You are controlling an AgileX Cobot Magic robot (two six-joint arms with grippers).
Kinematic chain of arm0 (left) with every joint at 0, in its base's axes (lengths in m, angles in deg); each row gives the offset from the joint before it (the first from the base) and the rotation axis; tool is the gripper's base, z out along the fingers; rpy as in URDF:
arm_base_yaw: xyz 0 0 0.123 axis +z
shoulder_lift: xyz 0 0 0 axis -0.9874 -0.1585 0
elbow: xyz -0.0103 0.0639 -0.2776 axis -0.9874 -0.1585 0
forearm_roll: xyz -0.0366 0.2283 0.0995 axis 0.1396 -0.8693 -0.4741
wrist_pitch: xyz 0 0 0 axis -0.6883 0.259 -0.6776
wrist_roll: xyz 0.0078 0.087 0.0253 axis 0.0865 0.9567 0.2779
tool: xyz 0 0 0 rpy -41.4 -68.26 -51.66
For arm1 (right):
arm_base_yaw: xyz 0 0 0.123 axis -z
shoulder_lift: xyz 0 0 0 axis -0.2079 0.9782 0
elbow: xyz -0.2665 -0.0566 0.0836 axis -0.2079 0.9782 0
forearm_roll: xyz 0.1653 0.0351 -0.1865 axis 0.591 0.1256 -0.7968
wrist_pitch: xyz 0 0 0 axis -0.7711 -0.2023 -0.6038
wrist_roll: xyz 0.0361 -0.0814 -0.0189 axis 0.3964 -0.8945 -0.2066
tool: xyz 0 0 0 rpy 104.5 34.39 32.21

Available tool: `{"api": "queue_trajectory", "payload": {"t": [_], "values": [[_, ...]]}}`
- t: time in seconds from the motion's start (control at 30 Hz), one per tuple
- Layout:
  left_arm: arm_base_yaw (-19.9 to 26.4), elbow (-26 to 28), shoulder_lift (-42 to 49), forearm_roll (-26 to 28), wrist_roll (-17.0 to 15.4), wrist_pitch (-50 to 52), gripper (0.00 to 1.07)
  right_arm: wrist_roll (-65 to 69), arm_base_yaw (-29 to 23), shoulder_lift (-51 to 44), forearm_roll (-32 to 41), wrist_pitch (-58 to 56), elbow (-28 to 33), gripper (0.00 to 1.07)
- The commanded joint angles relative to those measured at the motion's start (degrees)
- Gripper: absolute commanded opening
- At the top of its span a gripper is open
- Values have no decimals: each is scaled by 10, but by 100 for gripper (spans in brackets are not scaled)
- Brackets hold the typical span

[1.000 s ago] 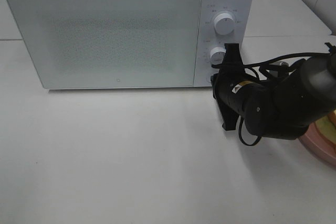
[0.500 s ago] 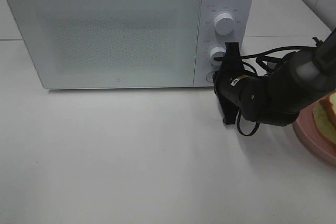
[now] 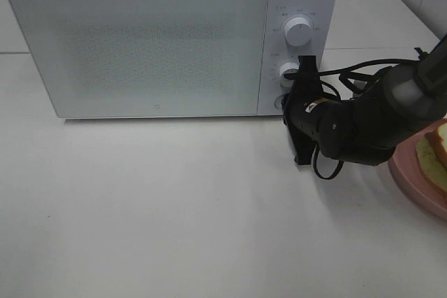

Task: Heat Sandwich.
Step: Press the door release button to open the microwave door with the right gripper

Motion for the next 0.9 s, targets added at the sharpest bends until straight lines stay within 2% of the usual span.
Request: {"api": "queue_trajectory", "payload": {"t": [0.03, 0.2, 0.6, 0.9], "values": [[1, -2, 15, 3, -1, 5, 106, 2, -6, -5, -1, 33, -9, 0], [1, -2, 15, 3, -1, 5, 106, -10, -10, -5, 23, 40, -9, 0], [1, -2, 15, 3, -1, 5, 106, -18, -10, 3, 29, 42, -21, 0], [1, -2, 15, 3, -1, 5, 106, -52, -10, 15, 57, 133, -42, 0]]}}
